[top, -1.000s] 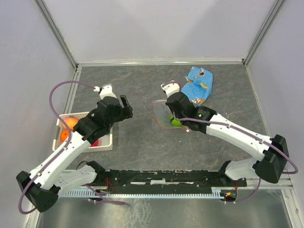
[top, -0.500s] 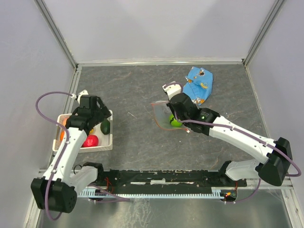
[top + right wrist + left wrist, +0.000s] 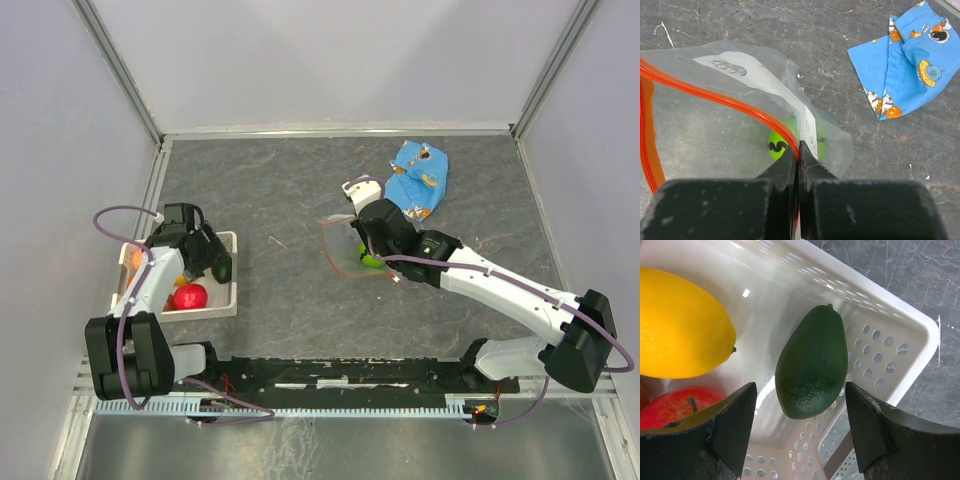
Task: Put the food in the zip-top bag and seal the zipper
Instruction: Pick up the fake fruit from the bin.
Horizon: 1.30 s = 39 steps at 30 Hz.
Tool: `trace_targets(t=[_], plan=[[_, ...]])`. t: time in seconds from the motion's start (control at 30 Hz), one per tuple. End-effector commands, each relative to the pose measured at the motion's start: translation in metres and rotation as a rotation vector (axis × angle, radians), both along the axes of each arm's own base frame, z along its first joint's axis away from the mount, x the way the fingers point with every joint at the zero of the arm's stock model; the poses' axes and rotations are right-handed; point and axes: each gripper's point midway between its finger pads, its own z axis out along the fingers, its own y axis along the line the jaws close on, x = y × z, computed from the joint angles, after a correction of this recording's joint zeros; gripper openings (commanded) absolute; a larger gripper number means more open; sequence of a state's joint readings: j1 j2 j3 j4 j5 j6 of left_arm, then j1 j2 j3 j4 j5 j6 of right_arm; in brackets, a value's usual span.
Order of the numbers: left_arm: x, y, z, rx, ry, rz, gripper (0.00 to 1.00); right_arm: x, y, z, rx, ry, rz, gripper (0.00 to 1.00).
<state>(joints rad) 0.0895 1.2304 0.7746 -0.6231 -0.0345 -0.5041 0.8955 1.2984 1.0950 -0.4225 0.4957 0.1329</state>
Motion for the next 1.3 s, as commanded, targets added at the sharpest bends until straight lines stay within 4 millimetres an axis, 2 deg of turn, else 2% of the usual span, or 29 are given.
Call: trace_targets(t=[0.0, 0.3, 0.5, 0.77, 0.87, 1.03, 1.27], plan=[[0.015, -0.005, 0.001, -0.021, -0.031, -0.078, 0.77, 0.003, 0.003, 0.019, 0.064, -0.051, -0.003, 0.02], [0.014, -0.013, -0.017, -0.066, 0.032, -0.106, 0.78, 0.005, 0.002, 0.015, 0.053, -0.048, -0.009, 0.02], [0.016, -0.014, -0.019, -0.072, 0.039, -0.116, 0.77, 0.005, 0.005, 0.012, 0.054, -0.041, -0.006, 0.02], [0.014, -0.02, -0.026, -0.105, 0.066, -0.14, 0.72, 0.005, 0.004, 0.012, 0.055, -0.042, -0.006, 0.02], [0.014, -0.023, -0.026, -0.119, 0.066, -0.15, 0.66, 0.005, 0.004, 0.013, 0.062, -0.043, -0.006, 0.02], [0.015, -0.022, -0.015, -0.106, 0.02, -0.143, 0.55, 0.004, 0.004, 0.015, 0.069, -0.044, -0.005, 0.02], [0.021, -0.023, 0.034, -0.086, -0.17, -0.139, 0.47, 0.004, 0.003, 0.018, 0.07, -0.041, -0.016, 0.02]])
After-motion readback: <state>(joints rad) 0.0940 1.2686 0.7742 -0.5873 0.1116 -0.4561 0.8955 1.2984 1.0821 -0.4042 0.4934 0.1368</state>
